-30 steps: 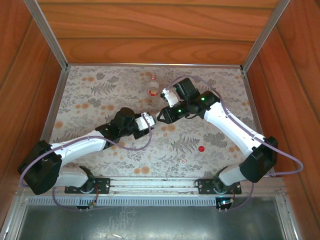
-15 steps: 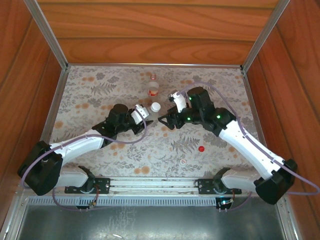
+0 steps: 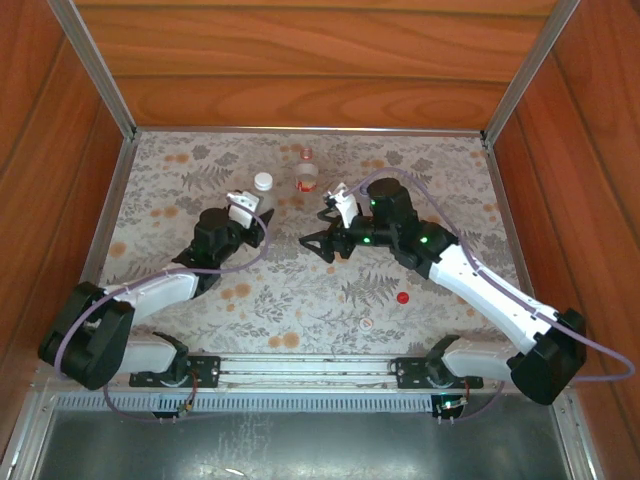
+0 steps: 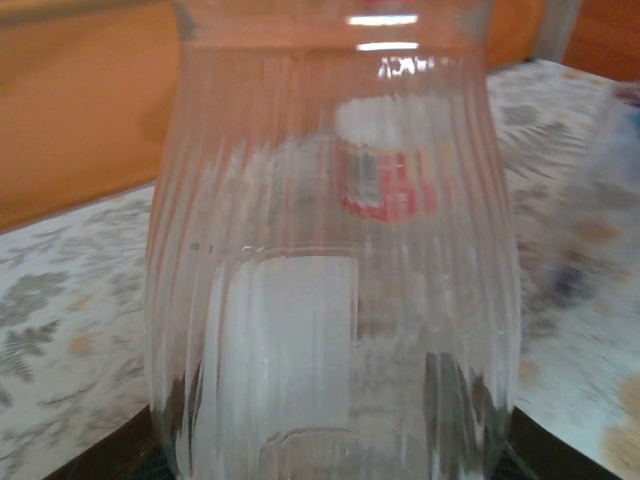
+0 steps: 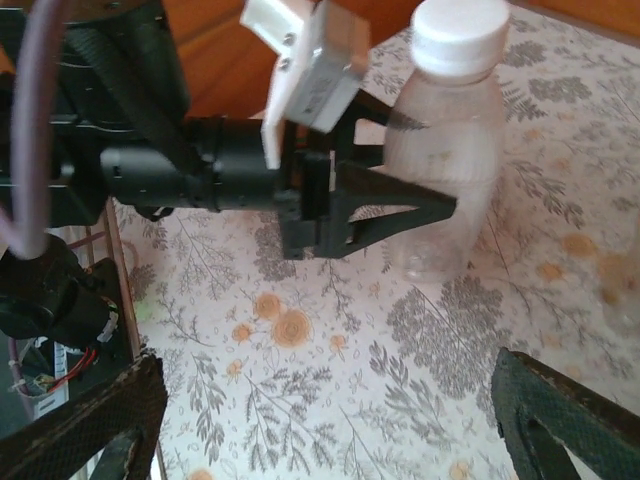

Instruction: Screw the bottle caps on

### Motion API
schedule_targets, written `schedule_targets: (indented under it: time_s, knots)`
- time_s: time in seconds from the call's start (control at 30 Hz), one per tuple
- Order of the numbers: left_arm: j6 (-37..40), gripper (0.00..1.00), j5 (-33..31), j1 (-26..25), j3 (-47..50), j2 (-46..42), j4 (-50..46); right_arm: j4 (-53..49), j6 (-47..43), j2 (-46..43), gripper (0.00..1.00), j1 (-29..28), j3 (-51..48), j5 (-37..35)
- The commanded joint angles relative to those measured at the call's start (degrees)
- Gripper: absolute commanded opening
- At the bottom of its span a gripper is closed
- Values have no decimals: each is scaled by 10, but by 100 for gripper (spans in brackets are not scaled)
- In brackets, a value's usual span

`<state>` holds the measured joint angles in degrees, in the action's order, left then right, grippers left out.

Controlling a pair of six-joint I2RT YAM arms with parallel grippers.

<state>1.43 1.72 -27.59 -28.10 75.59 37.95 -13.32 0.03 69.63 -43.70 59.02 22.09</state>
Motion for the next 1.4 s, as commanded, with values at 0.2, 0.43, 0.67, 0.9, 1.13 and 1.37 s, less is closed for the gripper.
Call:
schedule_targets:
  time_s: [0.2, 0.43, 0.67, 0.9, 1.13, 1.37]
  knots:
    - [-63, 46, -21, 96, -40, 126, 141, 152, -26, 59, 95, -66, -10, -84]
    - [-66, 46, -45, 140, -65, 202, 186, 209, -22, 88, 95, -92, -17, -115]
    - [-54, 46, -61, 154, -78, 277, 243, 209, -23, 92, 95, -93, -17, -115]
    - [-52, 46, -65, 155, -84, 301, 269, 202, -21, 89, 95, -93, -19, -117]
    - [-46, 76, -56, 154, -84, 300, 269, 203, -15, 86, 95, -93, -20, -130]
    - [-47, 86, -56, 154, -79, 296, 270, 199, -15, 75, 95, -93, -27, -145]
